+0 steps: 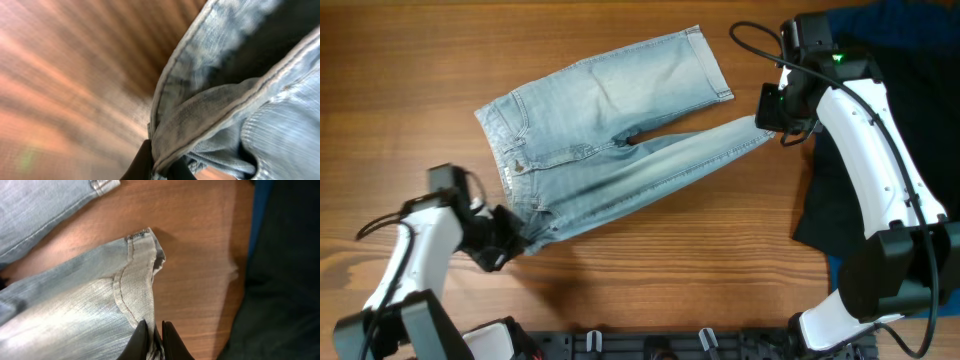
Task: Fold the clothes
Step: 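Grasp the leg hem with the right gripper and stretch shorts between grippers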
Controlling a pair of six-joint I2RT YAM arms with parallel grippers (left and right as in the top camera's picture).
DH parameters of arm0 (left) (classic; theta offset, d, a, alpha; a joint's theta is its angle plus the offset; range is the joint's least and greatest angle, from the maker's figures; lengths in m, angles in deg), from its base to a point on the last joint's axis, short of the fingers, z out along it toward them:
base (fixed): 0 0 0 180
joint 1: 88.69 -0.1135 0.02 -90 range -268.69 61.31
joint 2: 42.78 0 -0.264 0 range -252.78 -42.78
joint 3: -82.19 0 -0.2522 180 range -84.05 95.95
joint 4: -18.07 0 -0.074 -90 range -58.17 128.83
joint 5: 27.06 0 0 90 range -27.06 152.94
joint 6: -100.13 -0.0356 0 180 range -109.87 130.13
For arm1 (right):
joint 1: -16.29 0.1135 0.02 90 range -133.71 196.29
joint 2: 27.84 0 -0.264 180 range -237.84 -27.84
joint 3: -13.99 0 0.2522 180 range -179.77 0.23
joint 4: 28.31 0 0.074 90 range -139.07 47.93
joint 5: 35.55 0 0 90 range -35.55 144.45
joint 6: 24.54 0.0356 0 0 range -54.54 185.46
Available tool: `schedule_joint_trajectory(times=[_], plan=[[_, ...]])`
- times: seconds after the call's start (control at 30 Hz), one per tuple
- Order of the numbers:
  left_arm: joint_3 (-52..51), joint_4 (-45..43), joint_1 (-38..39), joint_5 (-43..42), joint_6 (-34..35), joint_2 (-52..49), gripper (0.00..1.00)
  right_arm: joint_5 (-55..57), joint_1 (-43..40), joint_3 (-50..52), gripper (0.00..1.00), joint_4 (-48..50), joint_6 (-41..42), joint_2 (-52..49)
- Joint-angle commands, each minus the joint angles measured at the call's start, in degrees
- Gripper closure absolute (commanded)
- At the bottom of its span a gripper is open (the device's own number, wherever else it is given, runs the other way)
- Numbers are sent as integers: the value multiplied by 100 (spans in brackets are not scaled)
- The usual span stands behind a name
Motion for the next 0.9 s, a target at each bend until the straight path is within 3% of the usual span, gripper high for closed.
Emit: schedule_joint_trajectory(times=[0.0, 0.23, 0.3, 0.37, 0.47, 0.63, 0.87], plan=[[332, 673, -892, -76, -662, 310, 96, 291, -181, -28, 96, -122, -35, -52], [629, 1834, -914, -684, -1241, 1950, 96, -354, -181, -28, 96, -293, -57, 883], [632, 1862, -914, -715, -1237, 2691, 96, -866, -181, -28, 96, 505, -103, 1335], [640, 1349, -914, -706, -1102, 3434, 96, -1711, -181, -28, 96, 1537, -173, 1401], [664, 640, -914, -450, -1071, 3801, 96, -2109, -181, -28, 96, 2326, -114, 1172], [667, -616, -911, 68, -1045, 3348, 96, -2234, -179, -28, 96, 3545, 365, 225], [667, -2391, -879, 63, -1064, 1602, 93, -2896, -48, -28, 96, 4968, 824, -1014]])
